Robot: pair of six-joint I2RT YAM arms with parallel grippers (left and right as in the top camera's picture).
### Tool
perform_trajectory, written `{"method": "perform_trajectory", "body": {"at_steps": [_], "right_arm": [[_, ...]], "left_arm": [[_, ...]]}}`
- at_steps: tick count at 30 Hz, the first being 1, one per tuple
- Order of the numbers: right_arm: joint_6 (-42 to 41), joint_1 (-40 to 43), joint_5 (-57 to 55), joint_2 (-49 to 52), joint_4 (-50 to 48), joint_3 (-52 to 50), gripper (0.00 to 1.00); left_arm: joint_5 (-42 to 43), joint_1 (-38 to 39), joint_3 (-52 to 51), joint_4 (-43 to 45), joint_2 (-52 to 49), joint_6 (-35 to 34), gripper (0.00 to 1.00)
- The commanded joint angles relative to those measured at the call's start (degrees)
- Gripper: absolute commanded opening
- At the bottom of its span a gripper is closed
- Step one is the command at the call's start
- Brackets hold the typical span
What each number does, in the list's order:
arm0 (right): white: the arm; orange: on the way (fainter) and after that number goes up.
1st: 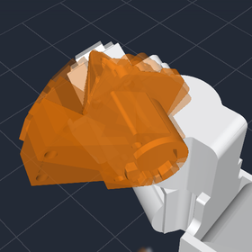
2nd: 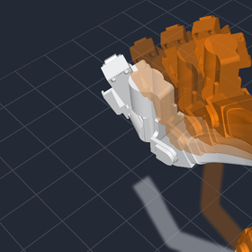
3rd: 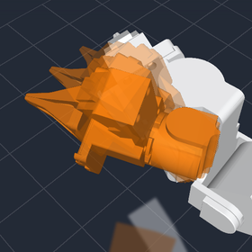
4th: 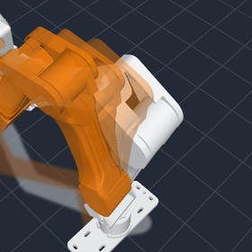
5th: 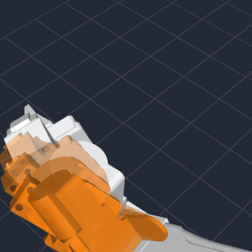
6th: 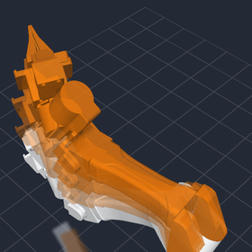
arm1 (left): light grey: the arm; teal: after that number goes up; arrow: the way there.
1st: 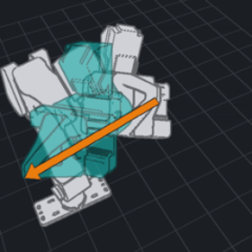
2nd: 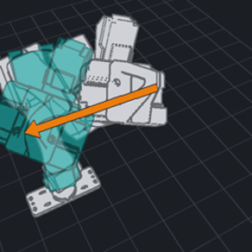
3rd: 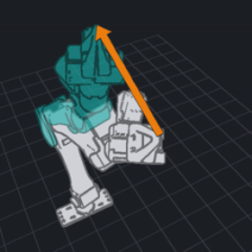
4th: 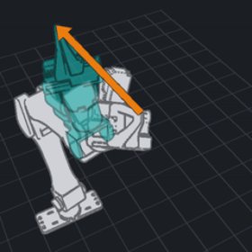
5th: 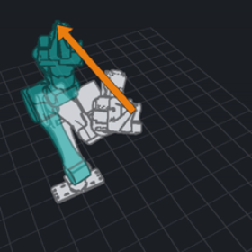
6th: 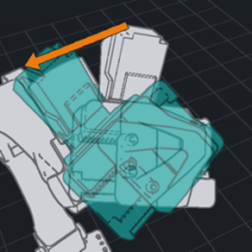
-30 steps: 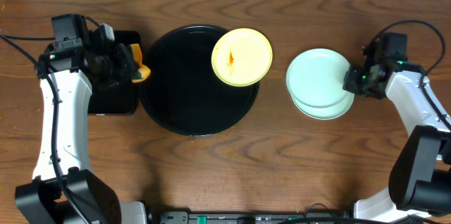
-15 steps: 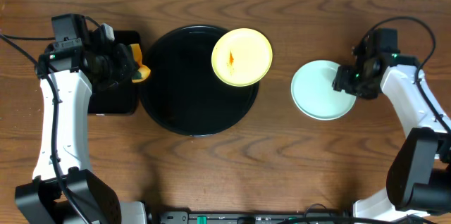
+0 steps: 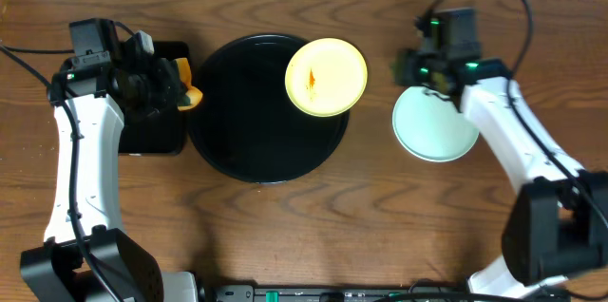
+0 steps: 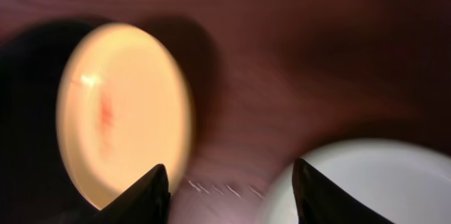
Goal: Clean dirty plates on tray and stack at the side
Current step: 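Move the right gripper left to the yellow plate rim and grip it, then drag the yellow plate to the center of the round tray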
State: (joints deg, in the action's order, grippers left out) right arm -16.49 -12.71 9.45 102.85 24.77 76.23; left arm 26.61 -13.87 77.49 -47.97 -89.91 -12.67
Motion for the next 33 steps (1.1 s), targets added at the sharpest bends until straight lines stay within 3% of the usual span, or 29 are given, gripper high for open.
{"method": "perform_trajectory", "body": {"at_steps": [1,6,12,14,19,30,31,33], "right_arm": [[-4.85,-2.75,-1.77,6.99,-1.27,2.95,0.56],[-5.35,-6.05,-2.01,15.96,-1.7,10.86,0.57],[-6.49,-7.48,-8.2,19.91,-3.63,13.77,0.58],[-6.69,-7.43,-8.57,20.55,-3.89,13.77,0.55],[-6.75,-7.45,-7.45,21.07,-3.96,13.42,0.36],[-9.14,-7.69,-5.9,23.54,-3.76,13.05,0.33],[-9.25,-7.69,-5.68,23.71,-3.76,13.05,0.26],[-9.25,-7.69,-5.16,23.93,-3.76,13.05,0.02]], "left_arm": [[-0.28,-0.2,-0.39,0.07,-0.11,-0.07,0.08],[-0.28,-0.2,-0.39,0.02,-0.11,-0.07,0.08],[-0.28,-0.2,-0.39,0.0,-0.11,-0.07,0.08],[-0.28,-0.2,-0.39,0.0,-0.11,-0.07,0.08],[-0.28,-0.2,-0.39,0.31,-0.11,-0.07,0.08],[-0.28,-0.2,-0.39,0.24,-0.11,-0.07,0.08],[-0.28,-0.2,-0.39,0.24,-0.11,-0.07,0.08],[-0.28,-0.2,-0.39,0.24,-0.11,-0.07,0.08]]}}
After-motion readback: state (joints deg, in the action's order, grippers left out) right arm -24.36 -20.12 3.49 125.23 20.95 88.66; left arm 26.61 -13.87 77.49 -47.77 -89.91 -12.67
